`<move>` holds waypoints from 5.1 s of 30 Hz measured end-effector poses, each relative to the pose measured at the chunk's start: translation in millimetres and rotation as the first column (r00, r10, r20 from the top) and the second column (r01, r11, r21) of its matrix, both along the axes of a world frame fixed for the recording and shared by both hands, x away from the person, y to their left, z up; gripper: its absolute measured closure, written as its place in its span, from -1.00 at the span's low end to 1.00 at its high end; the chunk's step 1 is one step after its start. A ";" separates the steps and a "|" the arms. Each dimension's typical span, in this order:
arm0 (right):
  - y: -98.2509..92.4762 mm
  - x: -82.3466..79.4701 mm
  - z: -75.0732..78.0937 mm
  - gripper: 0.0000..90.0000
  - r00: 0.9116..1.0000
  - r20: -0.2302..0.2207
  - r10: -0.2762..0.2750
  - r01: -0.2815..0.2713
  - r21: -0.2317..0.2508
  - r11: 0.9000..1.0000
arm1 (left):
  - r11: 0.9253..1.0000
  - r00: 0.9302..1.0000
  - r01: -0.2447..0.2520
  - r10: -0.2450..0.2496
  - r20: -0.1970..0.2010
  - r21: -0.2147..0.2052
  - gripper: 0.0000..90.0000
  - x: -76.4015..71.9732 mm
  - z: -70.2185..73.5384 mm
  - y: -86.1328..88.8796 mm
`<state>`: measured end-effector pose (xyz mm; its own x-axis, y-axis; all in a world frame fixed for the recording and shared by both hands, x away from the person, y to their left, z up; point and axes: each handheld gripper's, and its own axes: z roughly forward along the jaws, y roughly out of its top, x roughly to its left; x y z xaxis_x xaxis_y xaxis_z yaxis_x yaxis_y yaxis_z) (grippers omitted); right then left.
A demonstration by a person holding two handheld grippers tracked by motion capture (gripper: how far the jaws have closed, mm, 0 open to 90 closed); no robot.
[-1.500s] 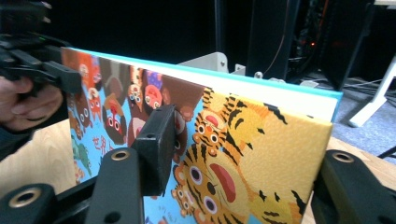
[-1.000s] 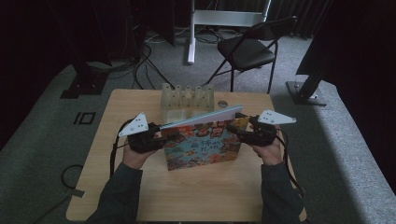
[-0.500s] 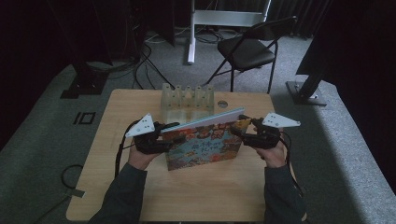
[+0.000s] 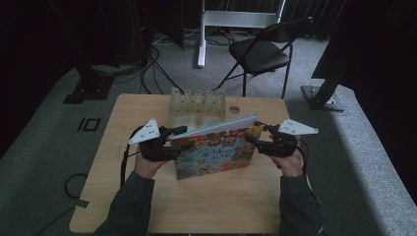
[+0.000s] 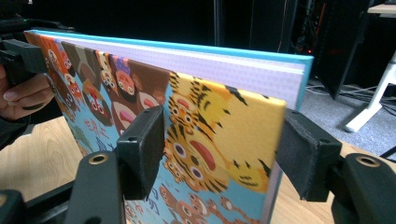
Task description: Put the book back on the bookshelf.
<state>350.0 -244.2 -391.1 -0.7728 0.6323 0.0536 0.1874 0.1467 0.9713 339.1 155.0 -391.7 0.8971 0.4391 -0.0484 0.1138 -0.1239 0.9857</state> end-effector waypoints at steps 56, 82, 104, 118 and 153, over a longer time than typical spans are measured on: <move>-45.8 -7.5 -35.5 -0.23 0.991 -0.061 -0.119 0.117 -0.038 0.992 | 1.000 1.000 0.012 -0.012 -0.008 0.011 0.01 7.7 -29.0 -20.0; -49.7 -9.0 -59.6 -0.23 0.984 -0.100 -0.146 0.140 -0.066 0.988 | 0.997 0.997 0.055 -0.058 0.057 0.053 0.72 0.6 -40.7 -22.6; -55.9 -8.2 -81.4 -0.23 0.973 -0.152 -0.176 0.162 -0.100 0.982 | 0.999 0.998 0.025 -0.023 0.050 -0.039 0.42 -3.1 -54.9 -26.7; -58.5 -7.7 -86.5 -0.23 0.969 -0.165 -0.182 0.167 -0.100 0.981 | 0.999 0.998 0.002 0.001 0.066 -0.050 0.49 -4.8 -61.8 -26.7; -61.7 -4.0 -102.1 -0.23 0.957 -0.197 -0.214 0.191 -0.132 0.973 | 0.996 0.993 -0.086 0.089 0.079 -0.035 0.54 -19.7 -84.4 -39.5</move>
